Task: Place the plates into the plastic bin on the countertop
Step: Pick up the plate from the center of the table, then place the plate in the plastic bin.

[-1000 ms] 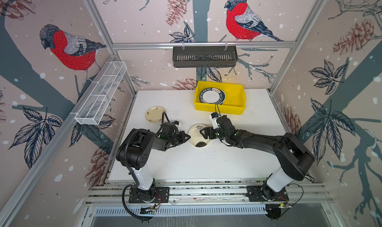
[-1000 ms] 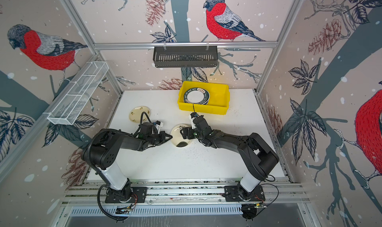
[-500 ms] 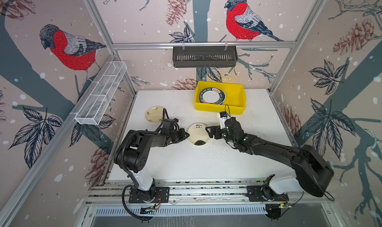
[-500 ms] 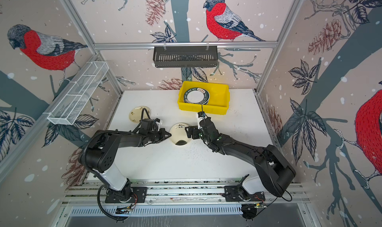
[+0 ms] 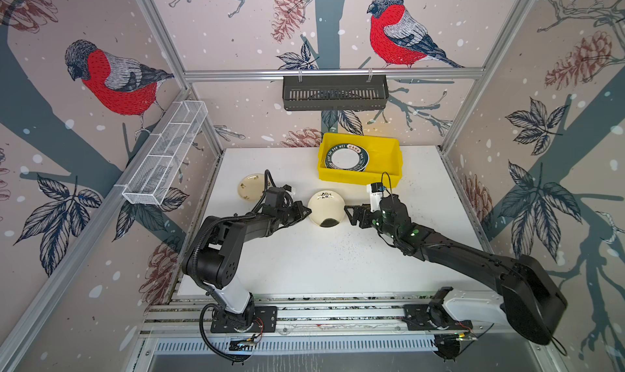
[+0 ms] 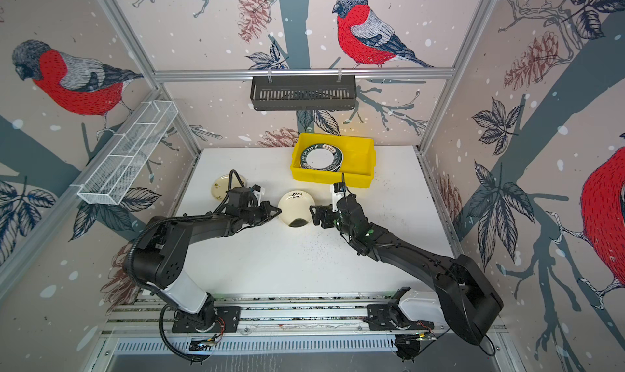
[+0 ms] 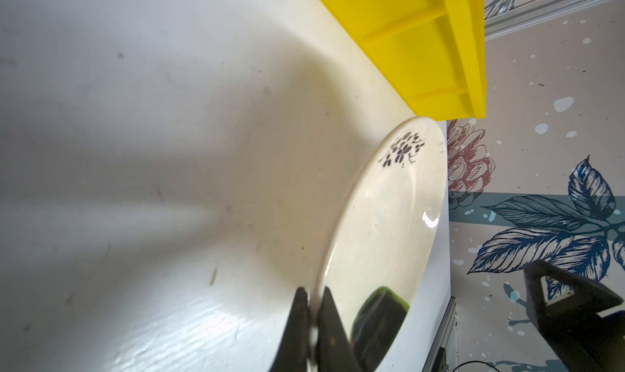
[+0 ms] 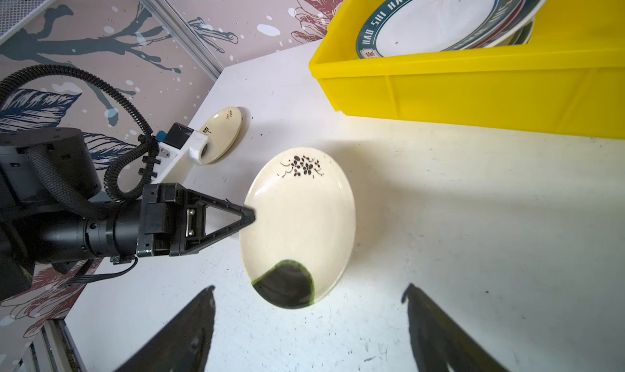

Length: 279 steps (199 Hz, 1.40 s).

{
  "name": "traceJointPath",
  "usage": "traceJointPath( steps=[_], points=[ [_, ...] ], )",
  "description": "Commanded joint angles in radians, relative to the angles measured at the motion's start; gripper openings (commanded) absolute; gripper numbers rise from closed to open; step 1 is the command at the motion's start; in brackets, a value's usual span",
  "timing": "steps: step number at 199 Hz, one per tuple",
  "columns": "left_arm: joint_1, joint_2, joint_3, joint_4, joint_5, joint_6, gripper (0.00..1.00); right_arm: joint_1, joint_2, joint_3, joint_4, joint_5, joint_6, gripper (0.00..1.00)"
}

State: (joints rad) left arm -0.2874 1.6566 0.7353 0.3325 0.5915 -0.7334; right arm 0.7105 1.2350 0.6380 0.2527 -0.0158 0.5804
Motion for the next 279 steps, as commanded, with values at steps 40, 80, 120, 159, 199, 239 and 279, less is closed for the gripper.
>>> traceJointPath(
  steps=[40, 80, 120, 159, 199, 239, 279],
  points=[
    [-0.013, 0.033, 0.188, 0.079, -0.04, -0.039, 0.0, -0.034, -0.097, -0.008, -0.032, 0.003, 0.01, 0.88],
    [-0.023, 0.141, 0.389, 0.072, -0.083, -0.042, 0.0, -0.081, -0.176, -0.02, -0.077, 0.013, 0.002, 0.88],
    [-0.029, 0.333, 0.654, 0.022, -0.096, -0.038, 0.0, -0.132, -0.247, -0.044, -0.127, 0.012, -0.008, 0.88],
    [-0.045, 0.499, 0.896, -0.081, -0.14, -0.008, 0.0, -0.173, -0.296, -0.071, -0.153, 0.01, -0.009, 0.88],
    [-0.062, 0.638, 1.117, -0.232, -0.19, 0.059, 0.0, -0.202, -0.319, -0.093, -0.148, 0.013, -0.008, 0.88],
    [-0.073, 0.703, 1.214, -0.32, -0.259, 0.097, 0.0, -0.217, -0.317, -0.095, -0.142, 0.007, -0.014, 0.88],
    [-0.073, 0.741, 1.271, -0.349, -0.258, 0.104, 0.17, -0.233, -0.309, -0.079, -0.153, -0.005, -0.02, 0.89]
  ],
)
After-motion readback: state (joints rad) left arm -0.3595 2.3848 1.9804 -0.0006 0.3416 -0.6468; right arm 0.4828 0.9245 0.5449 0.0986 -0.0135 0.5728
